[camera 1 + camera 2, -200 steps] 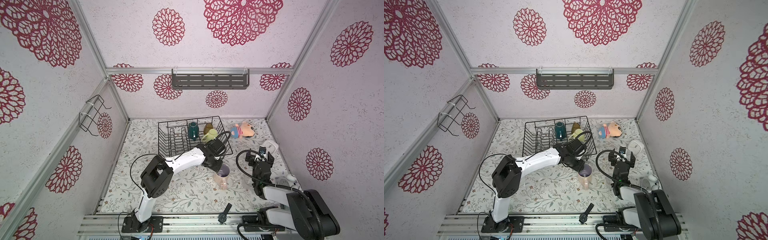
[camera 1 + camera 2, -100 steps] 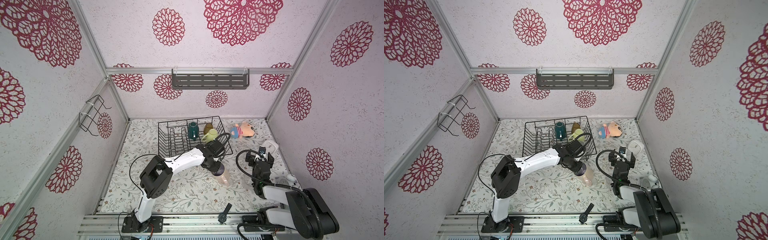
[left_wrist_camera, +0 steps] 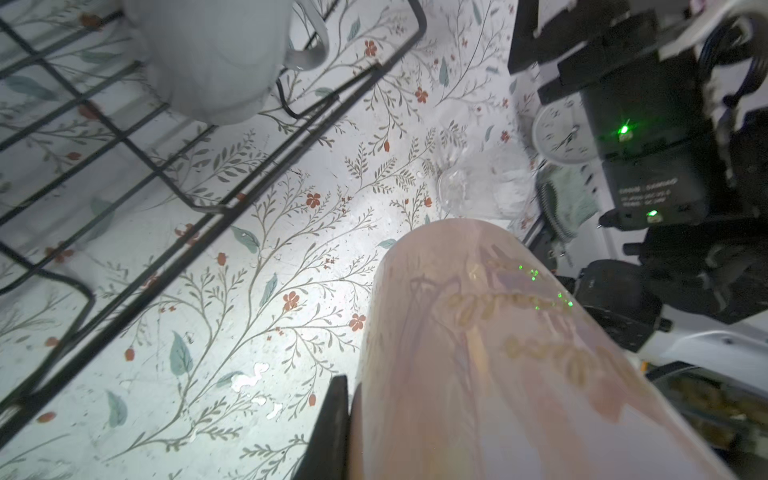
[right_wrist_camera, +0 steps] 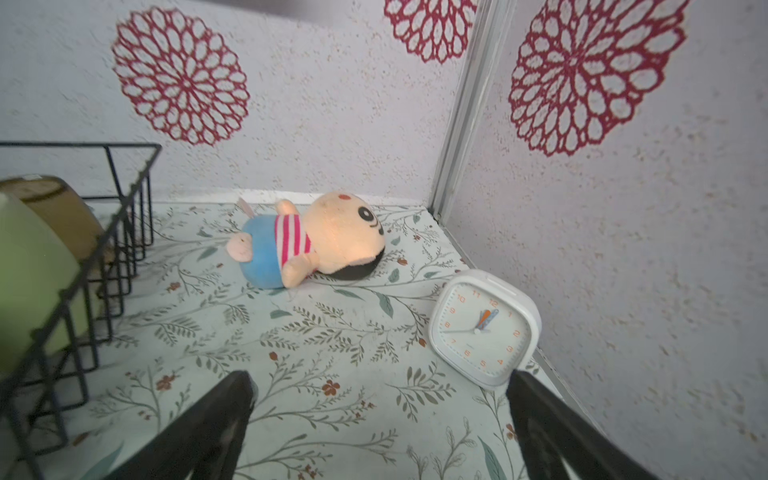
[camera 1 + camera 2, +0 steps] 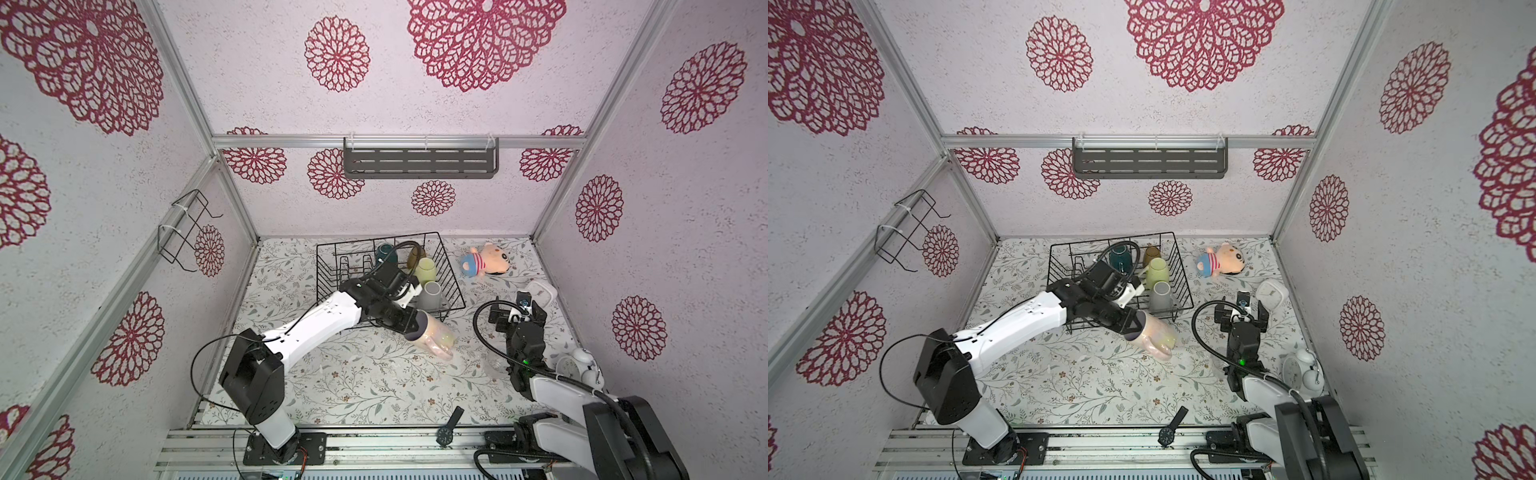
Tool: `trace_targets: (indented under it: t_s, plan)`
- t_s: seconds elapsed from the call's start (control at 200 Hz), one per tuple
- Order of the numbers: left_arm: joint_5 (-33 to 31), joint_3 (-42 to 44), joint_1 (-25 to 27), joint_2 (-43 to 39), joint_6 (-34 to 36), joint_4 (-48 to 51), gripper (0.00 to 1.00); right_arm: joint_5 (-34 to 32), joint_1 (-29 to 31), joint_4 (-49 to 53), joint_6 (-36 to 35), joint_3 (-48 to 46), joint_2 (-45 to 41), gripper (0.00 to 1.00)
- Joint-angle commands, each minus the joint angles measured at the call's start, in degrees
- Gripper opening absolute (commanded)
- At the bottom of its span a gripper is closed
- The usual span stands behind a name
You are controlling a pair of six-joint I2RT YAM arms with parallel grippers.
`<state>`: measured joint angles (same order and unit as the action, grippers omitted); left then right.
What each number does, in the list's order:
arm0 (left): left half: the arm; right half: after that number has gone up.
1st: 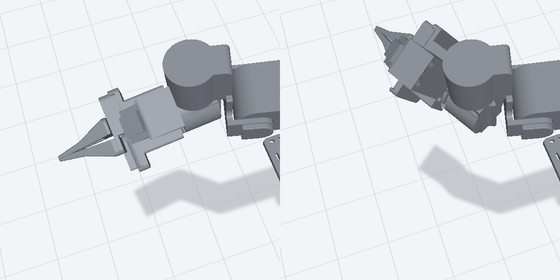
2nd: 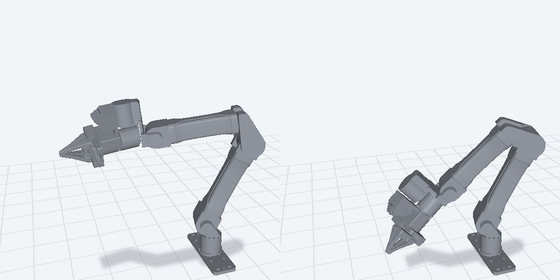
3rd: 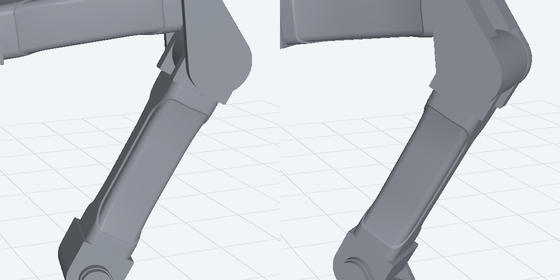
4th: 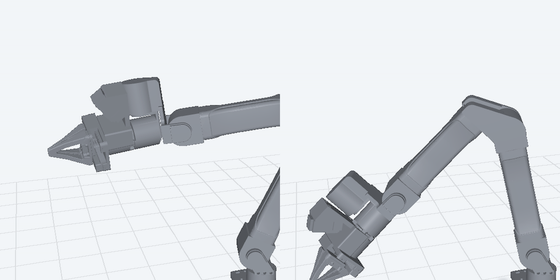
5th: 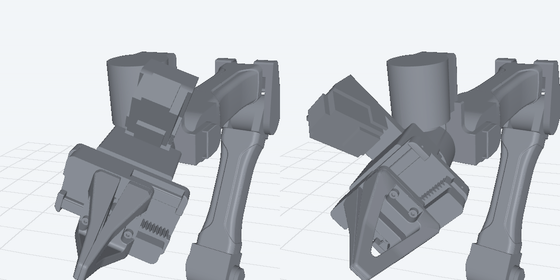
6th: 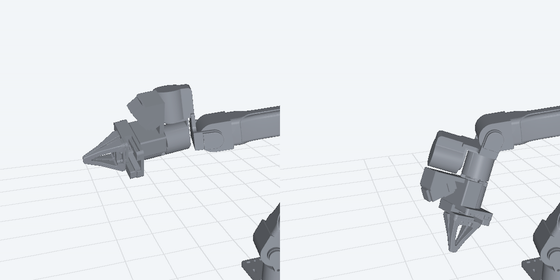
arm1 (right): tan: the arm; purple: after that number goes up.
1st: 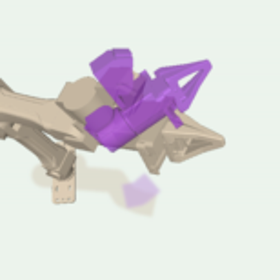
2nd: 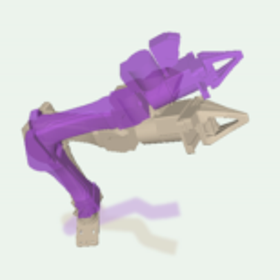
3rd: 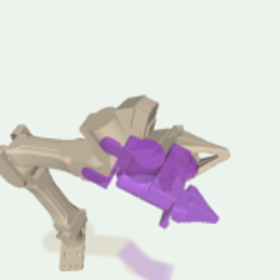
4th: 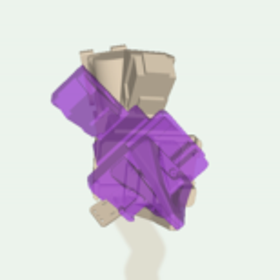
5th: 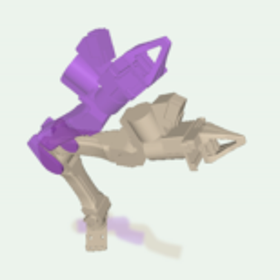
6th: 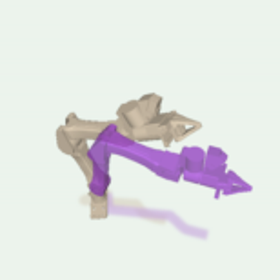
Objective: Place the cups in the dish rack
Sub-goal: 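Lift the pink pearly mug over the rack toward the right gripper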
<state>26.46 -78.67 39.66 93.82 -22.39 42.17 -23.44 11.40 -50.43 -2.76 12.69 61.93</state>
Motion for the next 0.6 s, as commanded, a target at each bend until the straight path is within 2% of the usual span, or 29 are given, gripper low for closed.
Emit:
trace_targets:
  t_s: [0.0,0.075,0.15,0.255,0.325,0.405,0.475,0.59]
  plan:
    - [10.5,1.2,-3.7,-5.8,-1.7,-6.1,0.0,6.5,-0.2,11.5,4.8,6.2,-8.9,0.99]
    - [13.6,2.7,-6.2,-8.2,-3.5,-9.5,0.0,10.6,-0.2,17.5,7.6,8.8,-13.8,0.99]
    - [17.5,3.7,-8.4,-10.1,-4.5,-12.2,0.0,15.1,-0.2,18.1,9.4,9.5,-16.9,0.99]
    - [21.9,6.2,-11.4,-11.8,-8.3,-19.7,0.0,28.4,-0.2,18.7,5.6,11.2,-18.3,0.99]
    - [24.1,6.5,-13.4,-11.7,-12.4,-23.5,0.0,36.5,-0.1,14.8,3.2,10.3,-17.7,0.99]
    - [27.2,5.9,-14.5,-11.0,-14.1,-24.9,0.0,37.4,-0.2,6.3,5.5,8.0,-15.1,0.99]
    - [29.6,5.2,-14.9,-10.4,-14.8,-25.2,0.0,41.2,-0.1,6.0,5.5,9.6,-13.3,0.99]
    - [34.7,5.4,-15.3,-10.1,-17.9,-28.4,0.0,55.3,0.0,1.5,1.6,10.9,-10.3,0.99]
